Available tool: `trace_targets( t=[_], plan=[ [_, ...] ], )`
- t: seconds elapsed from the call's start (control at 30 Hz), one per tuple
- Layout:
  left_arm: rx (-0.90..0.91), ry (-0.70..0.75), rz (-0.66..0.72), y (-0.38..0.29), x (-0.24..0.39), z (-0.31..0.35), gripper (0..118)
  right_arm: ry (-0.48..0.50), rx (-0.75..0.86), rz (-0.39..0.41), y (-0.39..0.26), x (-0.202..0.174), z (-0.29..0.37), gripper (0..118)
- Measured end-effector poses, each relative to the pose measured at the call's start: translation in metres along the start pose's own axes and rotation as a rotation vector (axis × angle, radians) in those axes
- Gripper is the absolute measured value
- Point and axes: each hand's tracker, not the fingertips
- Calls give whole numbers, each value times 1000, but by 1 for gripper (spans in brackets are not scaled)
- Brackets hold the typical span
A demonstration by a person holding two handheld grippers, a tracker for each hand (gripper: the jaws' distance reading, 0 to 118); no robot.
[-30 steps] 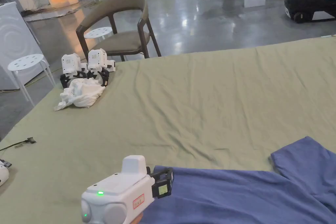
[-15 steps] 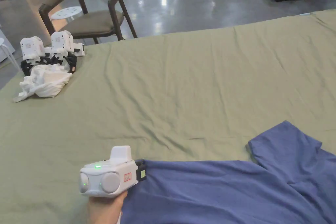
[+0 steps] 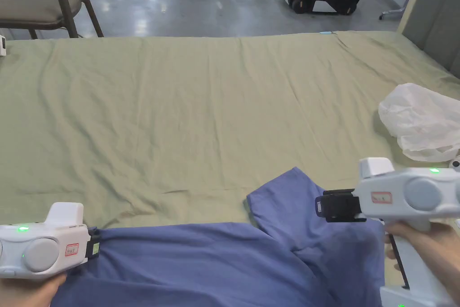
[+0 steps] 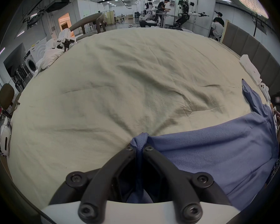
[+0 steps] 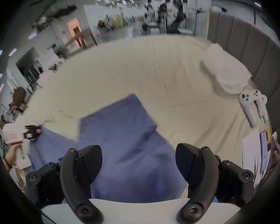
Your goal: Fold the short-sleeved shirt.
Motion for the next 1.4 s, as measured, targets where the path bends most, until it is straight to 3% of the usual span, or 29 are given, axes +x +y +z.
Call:
trace_targets(
  t=[0.13,0.23,0.3,0.33,0.43,0.5,0.7,0.93,1.1,1.4],
  plan=[
    [-10,5,-32,1,1,-2,2,-191,-252,144,10,6,-63,84],
    [-9,8,-41,2,3,-2,2,-136,-206,106,3,3,-51,73],
    [-3,13,-41,1,4,-2,2,-68,-180,132,-1,-2,-43,31],
    [-4,14,-38,2,3,0,2,-119,-152,183,-1,-5,-40,1],
    [3,-30,64,14,-11,27,0,-71,-32,118,-5,-4,-3,1],
    [168,-82,108,15,-23,75,0,-62,88,114,-6,-4,38,1],
    [486,-171,139,21,-49,247,0,2,421,96,-19,-17,196,1],
    [757,-133,132,52,-63,403,0,8,742,79,0,-30,330,1],
    [921,-46,150,87,-70,462,0,-8,883,57,43,-49,388,1],
    [986,124,97,180,-73,483,0,-152,1004,155,153,-99,424,1]
  ],
)
